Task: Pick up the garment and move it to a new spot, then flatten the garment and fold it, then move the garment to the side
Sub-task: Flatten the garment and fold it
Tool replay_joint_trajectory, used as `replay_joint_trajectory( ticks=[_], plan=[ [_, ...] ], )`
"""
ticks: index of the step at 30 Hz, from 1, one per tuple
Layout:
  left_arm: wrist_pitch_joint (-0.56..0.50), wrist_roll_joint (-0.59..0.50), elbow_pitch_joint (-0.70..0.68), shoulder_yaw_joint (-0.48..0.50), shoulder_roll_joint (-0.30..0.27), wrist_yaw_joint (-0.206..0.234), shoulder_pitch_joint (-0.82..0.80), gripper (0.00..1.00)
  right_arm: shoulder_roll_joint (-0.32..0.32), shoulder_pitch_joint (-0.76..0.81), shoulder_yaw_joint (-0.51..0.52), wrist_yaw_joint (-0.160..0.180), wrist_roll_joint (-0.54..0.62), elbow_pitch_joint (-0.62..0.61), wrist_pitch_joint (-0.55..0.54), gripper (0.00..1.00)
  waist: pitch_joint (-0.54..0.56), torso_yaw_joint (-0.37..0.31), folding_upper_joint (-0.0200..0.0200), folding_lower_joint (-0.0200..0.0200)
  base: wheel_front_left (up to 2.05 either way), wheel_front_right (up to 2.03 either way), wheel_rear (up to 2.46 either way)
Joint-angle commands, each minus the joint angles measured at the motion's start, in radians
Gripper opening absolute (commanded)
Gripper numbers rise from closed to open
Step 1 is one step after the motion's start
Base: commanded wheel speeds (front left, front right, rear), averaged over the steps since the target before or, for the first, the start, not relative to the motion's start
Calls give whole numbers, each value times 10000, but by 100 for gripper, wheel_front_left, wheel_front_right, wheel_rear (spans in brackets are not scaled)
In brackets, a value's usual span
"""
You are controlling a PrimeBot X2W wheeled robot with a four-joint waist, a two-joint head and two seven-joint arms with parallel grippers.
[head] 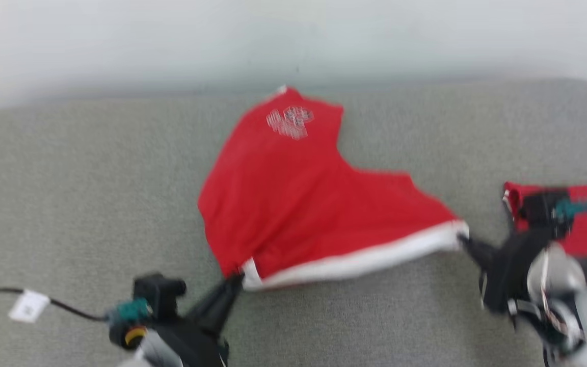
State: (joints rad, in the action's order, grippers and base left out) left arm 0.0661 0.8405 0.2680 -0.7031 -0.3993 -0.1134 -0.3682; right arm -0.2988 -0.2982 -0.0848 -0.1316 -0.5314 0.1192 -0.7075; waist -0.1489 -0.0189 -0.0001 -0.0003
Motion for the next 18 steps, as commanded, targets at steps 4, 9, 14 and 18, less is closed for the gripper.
replay_joint_trajectory(
  ticks=[4, 9, 14, 18],
  plan=[
    [-151, -194, -626, -471, -132, 148, 966, 0, 286, 2109, 781, 22, 160, -1928, -1493, 0, 1185, 207, 1, 3, 0, 0, 0],
    [-312, -32, -1522, -744, -324, 464, 1890, 0, 841, 3777, 1986, 22, 509, -4299, -2828, 0, 1566, 276, 1, 3, 0, 0, 0],
    [-165, 318, -2106, -496, -174, 750, 2126, 0, 1025, 3045, 2392, 22, 1101, -4686, -2968, 0, 1548, 373, 1, 3, 0, 0, 0],
    [-132, 596, -2040, -271, 198, 733, 1610, 0, 649, 1524, 2091, 22, 1717, -3440, -2520, 0, 1335, 639, 1, 3, 0, 0, 0]
  ],
)
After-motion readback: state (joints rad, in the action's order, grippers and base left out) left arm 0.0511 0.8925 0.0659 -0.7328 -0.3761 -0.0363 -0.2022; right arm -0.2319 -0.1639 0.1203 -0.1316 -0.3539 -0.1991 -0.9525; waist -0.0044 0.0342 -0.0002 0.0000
